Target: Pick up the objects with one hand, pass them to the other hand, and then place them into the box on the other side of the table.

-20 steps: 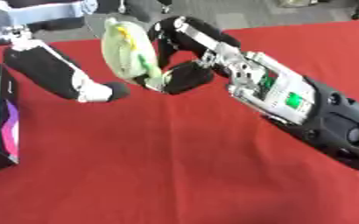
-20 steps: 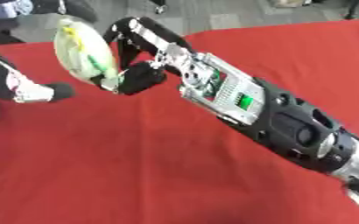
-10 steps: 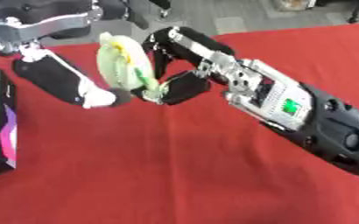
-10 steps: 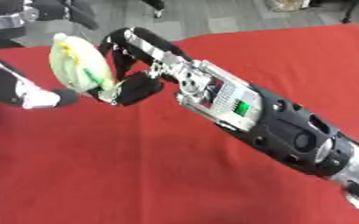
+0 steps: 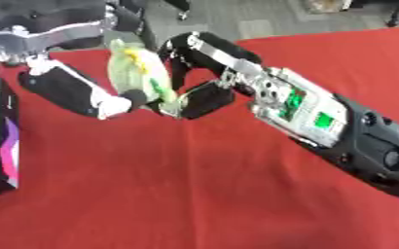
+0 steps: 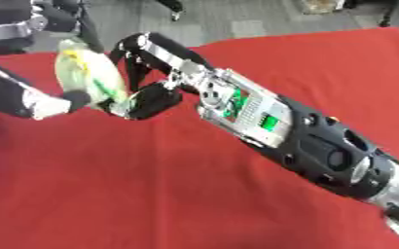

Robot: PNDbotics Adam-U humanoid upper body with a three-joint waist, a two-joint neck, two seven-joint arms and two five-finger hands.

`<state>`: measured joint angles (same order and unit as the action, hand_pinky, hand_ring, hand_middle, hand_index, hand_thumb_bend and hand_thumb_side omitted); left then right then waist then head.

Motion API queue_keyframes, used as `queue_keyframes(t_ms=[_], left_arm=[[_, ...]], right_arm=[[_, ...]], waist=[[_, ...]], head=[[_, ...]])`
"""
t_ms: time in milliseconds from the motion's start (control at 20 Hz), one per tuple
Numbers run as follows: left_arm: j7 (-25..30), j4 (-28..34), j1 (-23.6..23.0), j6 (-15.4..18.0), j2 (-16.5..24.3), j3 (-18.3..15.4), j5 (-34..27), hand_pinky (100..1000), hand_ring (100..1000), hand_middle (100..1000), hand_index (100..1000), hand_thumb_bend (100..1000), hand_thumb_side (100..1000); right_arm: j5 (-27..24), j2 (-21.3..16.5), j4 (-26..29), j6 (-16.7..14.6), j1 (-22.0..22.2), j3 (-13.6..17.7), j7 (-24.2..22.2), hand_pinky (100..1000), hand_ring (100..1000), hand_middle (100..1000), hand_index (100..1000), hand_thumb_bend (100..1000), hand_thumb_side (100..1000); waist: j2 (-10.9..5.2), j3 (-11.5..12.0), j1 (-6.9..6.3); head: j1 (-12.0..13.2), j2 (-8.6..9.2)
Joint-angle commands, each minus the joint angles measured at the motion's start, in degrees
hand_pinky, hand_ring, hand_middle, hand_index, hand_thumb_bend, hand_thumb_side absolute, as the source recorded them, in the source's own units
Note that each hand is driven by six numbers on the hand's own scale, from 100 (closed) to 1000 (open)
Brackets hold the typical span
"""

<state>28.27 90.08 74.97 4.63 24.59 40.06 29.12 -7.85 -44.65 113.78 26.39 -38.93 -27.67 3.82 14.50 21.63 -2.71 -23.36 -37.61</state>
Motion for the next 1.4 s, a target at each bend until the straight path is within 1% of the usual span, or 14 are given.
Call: queue_keyframes(t_ms=[50,100,150,300,400,550,600,650,750,900,1100,1150,1250,1400], left_arm=[[0.35,-0.07,0.65,0.16,0.59,-0.6,0.0,758,745,636,696,230,349],[0.75,-0.14,0.61,0.21,0.66,-0.46,0.16,752,742,649,703,258,382],[1.49,-0.26,0.56,0.3,0.72,-0.37,0.48,752,746,662,714,268,392],[3.52,-0.45,0.36,0.9,0.6,-0.44,1.63,746,740,659,711,298,422],[4.61,-0.71,0.21,1.33,0.52,-0.53,2.38,748,753,708,743,309,440],[5.32,-0.59,0.14,2.09,0.42,-0.71,3.69,739,723,651,712,352,462],[5.34,-0.49,0.12,2.42,0.37,-0.75,4.15,713,645,564,638,377,470],[5.04,-0.28,0.1,2.87,0.32,-0.79,4.65,699,615,529,602,391,473],[3.76,-0.02,-0.04,3.69,0.29,-0.91,5.64,670,557,468,532,413,489],[1.27,-0.32,-0.24,4.6,0.2,-0.97,7.44,647,528,440,503,400,491],[-1.92,-0.97,-0.4,5.46,-0.15,-0.94,7.95,624,498,398,458,384,482],[-3.28,-0.78,-0.4,5.45,-0.2,-1.11,7.85,610,486,381,438,361,466],[-6.46,-0.21,-0.41,5.22,-0.17,-1.18,7.74,597,479,371,427,356,458],[-11.19,0.99,-0.34,4.92,-0.09,-1.02,7.63,577,473,365,424,370,438]], right_arm=[[-0.11,-0.75,0.81,-0.52,-0.68,0.66,0.2,663,481,291,389,358,100],[-0.12,-0.78,0.81,-0.55,-0.66,0.68,0.27,662,480,291,388,358,100],[-0.17,-0.78,0.81,-0.62,-0.65,0.72,0.36,662,480,291,388,358,100],[-0.38,-0.72,0.81,-0.81,-0.59,0.76,0.58,660,479,290,388,358,100],[-0.5,-0.69,0.81,-0.92,-0.53,0.76,0.68,660,478,290,387,357,100],[-0.56,-0.7,0.81,-1.09,-0.51,0.8,0.74,659,477,289,387,357,100],[-0.59,-0.68,0.81,-1.16,-0.51,0.82,0.73,658,477,290,389,356,100],[-0.64,-0.66,0.81,-1.24,-0.51,0.84,0.72,658,477,290,391,355,100],[-0.58,-0.63,0.81,-1.41,-0.49,0.87,0.67,659,478,292,394,353,100],[-0.4,-0.61,0.81,-1.73,-0.43,0.9,0.54,657,477,291,395,350,100],[-0.52,-0.55,0.81,-1.83,-0.41,0.91,0.52,657,477,291,397,350,100],[-0.55,-0.5,0.81,-1.79,-0.36,0.9,0.55,656,476,292,400,349,100],[-0.63,-0.42,0.81,-1.74,-0.25,0.88,0.62,655,476,292,401,349,100],[-0.89,-0.28,0.81,-1.74,-0.15,0.9,0.85,653,475,291,399,351,100]], waist=[[-0.91,0.03,0.34],[-0.88,0.02,0.33],[-0.86,0.01,0.33],[-0.82,-0.04,0.34],[-0.81,-0.1,0.37],[-0.8,-0.14,0.35],[-0.79,-0.16,0.34],[-0.78,-0.2,0.32],[-0.75,-0.26,0.32],[-0.72,-0.39,0.31],[-0.66,-0.5,0.28],[-0.65,-0.53,0.3],[-0.63,-0.57,0.29],[-0.59,-0.6,0.27]], head=[[0.17,0.88],[0.18,0.87],[0.16,0.87],[0.07,0.97],[0.05,0.84],[0.07,0.73],[0.09,0.67],[0.11,0.57],[0.08,0.46],[0.14,0.53],[0.12,0.87],[0.09,0.95],[0.11,1.12],[0.17,1.41]])
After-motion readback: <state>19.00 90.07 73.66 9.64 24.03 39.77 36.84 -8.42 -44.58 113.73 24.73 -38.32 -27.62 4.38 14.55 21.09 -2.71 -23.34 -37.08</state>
